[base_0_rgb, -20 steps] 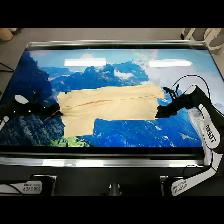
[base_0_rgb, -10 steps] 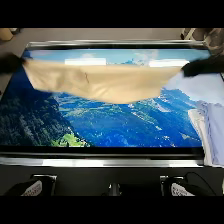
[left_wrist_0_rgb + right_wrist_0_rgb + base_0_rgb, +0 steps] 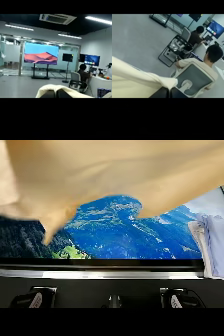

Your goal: Fold the shirts.

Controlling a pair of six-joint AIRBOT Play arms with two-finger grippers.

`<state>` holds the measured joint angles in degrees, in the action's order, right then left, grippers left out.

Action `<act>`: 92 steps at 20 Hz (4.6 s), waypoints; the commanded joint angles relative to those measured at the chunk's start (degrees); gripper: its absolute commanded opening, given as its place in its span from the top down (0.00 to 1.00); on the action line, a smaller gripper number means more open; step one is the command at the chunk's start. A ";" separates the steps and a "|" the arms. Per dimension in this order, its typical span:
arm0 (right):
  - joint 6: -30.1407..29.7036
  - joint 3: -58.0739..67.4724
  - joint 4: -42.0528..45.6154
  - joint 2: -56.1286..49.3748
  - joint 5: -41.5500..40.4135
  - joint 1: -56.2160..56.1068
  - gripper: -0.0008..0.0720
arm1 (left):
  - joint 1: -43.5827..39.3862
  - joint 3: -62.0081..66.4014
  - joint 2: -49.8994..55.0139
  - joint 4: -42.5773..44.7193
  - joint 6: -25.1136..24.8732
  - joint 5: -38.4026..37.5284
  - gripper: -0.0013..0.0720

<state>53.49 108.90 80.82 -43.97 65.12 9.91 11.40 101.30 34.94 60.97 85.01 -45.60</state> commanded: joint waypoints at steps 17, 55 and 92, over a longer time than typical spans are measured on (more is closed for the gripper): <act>1.46 -6.64 2.40 -50.90 11.80 -7.56 0.97 | -3.17 -24.87 40.74 2.45 -2.62 -16.24 0.95; 5.75 -18.84 -2.01 -51.28 31.74 2.78 0.40 | -0.74 -31.65 45.11 12.52 0.39 -38.60 0.36; -1.01 -59.25 -10.27 -37.57 16.63 2.67 0.16 | -6.84 -72.48 25.29 1.97 -1.25 -19.32 0.95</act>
<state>52.56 51.05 70.24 -81.71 83.07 12.58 4.51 28.71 61.73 64.71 83.79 -63.83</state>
